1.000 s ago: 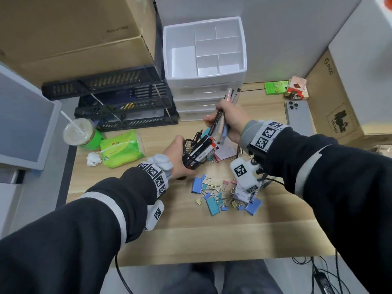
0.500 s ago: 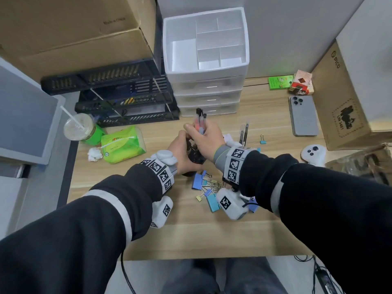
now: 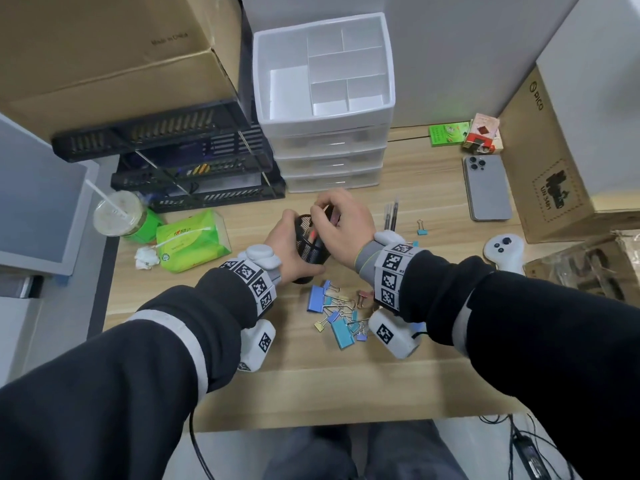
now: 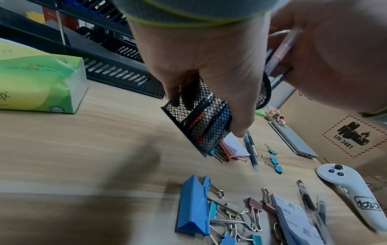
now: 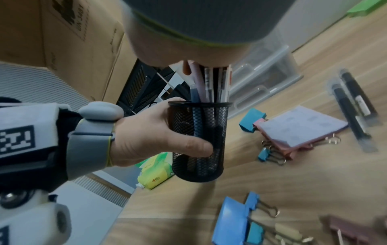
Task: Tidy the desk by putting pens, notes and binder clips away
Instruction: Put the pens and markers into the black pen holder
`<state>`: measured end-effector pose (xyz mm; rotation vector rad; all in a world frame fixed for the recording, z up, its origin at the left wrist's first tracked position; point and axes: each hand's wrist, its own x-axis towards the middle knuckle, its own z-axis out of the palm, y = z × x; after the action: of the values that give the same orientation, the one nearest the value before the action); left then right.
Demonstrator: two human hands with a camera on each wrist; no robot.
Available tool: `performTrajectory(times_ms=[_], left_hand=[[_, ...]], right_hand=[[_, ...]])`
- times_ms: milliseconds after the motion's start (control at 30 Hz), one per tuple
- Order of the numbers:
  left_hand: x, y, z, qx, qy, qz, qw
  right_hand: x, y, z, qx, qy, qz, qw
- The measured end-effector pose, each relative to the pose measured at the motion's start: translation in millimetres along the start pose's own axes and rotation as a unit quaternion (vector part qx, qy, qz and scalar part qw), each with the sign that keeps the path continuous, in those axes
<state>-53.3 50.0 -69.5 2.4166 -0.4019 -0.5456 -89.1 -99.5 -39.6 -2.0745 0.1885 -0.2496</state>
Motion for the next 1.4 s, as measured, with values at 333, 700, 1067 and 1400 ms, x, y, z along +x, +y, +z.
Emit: performTrajectory(times_ms=[333,700,1067,1400], left_hand=[[2.2,-5.1,-7.8,0.022,0.003,0.007,1.000],[-9.9,-24.2,-3.5,0.041,0.013,-0.022,0.999],[-29.5,-41.6,2.0,0.047,0.018,-0.036,0.998],[-22.5,-18.3,6.5,0.050,-0.005,-0.002,0.999]], right_hand=[[41.6,57.5,-51.1,-0.050,0.018,0.125,0.991],[42.7,141.1,-51.0,-0.297,-0.128,0.308,0.895],[29.5,137.2,-33.7,-0.310,-0.158,0.328,0.878],[10.0,136.9,-79.7,-0.208,-0.023,0.396,0.894]])
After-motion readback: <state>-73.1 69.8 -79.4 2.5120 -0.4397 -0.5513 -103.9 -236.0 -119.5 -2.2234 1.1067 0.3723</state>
